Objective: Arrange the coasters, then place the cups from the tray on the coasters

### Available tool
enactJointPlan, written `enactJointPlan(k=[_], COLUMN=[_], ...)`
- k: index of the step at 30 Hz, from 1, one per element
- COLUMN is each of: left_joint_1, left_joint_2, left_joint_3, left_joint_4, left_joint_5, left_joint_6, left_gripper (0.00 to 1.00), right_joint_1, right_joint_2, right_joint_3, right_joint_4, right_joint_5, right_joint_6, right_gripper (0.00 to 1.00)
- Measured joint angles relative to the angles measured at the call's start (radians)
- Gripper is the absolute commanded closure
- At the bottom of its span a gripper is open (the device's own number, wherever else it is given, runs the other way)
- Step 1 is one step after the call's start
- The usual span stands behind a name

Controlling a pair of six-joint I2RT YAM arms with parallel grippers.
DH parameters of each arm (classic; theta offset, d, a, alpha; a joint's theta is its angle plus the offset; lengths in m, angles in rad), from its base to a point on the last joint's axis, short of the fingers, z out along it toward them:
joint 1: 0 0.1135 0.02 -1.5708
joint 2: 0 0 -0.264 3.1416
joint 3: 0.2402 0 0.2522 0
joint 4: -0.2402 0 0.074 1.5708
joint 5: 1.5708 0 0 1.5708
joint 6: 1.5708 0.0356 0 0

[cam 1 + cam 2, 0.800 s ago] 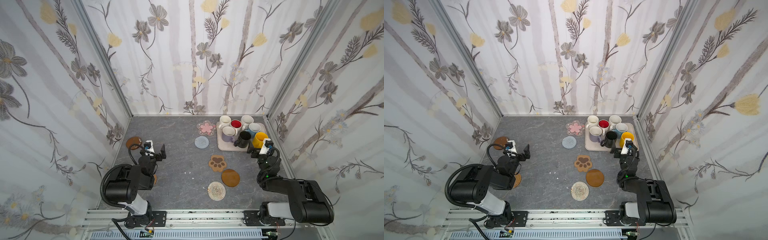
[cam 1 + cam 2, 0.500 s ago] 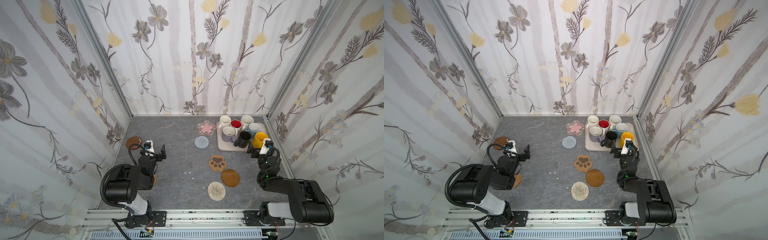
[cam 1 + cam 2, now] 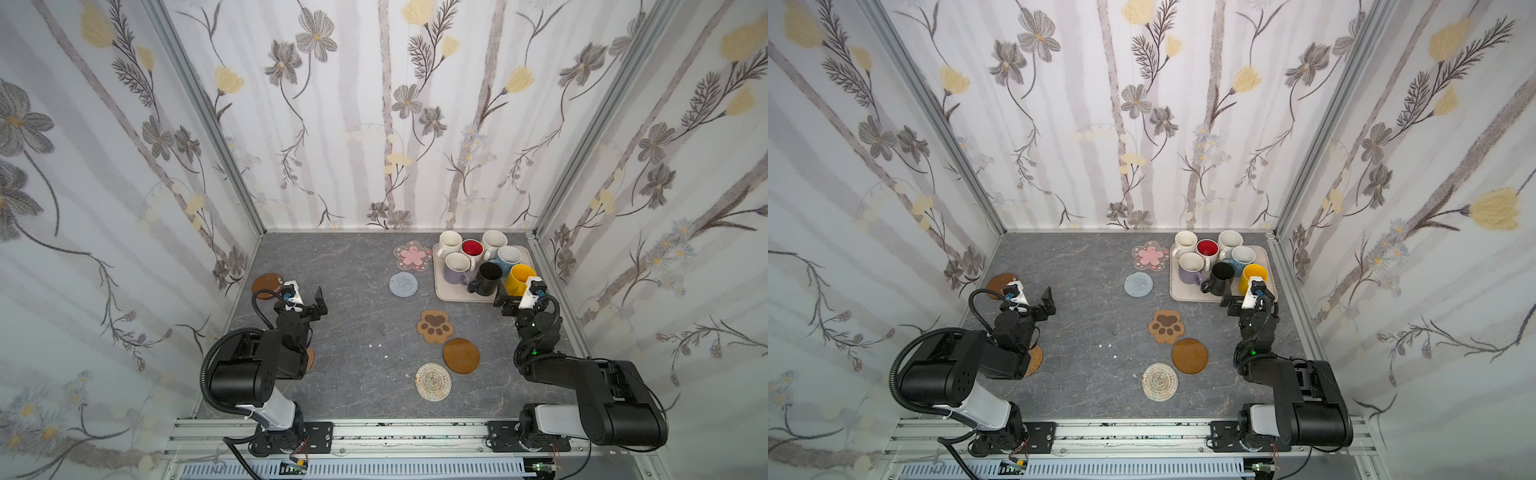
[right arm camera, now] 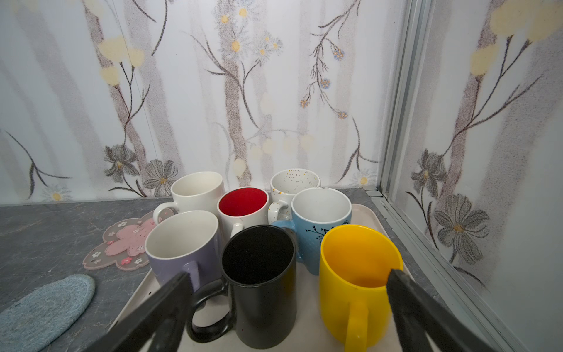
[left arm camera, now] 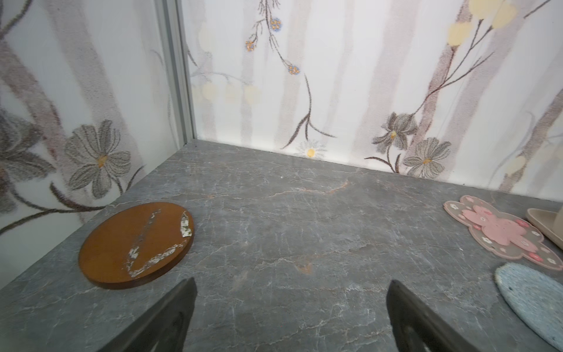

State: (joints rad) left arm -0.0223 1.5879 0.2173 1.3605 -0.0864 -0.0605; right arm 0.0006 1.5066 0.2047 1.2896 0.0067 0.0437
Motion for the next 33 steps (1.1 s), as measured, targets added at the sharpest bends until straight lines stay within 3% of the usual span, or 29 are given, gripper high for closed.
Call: enactJointPlan(k=[23,29,33], left_joint_1=[0.002,-0.003,-0.016], left_joint_2=[-0.020,-0.150,-0.277], left_joint_3=[0.005,-0.002,0.028], left_joint_4=[-0.033,-0.087,-0.190], left_joint_5=[-0.046,-0.060,-0.072], left_joint_6=[-0.022,-0.022,-0.017], left_gripper=[0.00,0.00,0.00], right_joint_1=[-0.003,0.012,0.034], right_joint_2=[-0.003,-0.114,-0.245], right_joint_3=[-0.045,-0.026,-0.005], right_joint_4=[0.024,-0.034,-0.146], right_joint_5=[0.000,0.011,0.086], right_joint_6=[0.001,0.000,0.002], right_gripper=[0.00,0.00,0.00])
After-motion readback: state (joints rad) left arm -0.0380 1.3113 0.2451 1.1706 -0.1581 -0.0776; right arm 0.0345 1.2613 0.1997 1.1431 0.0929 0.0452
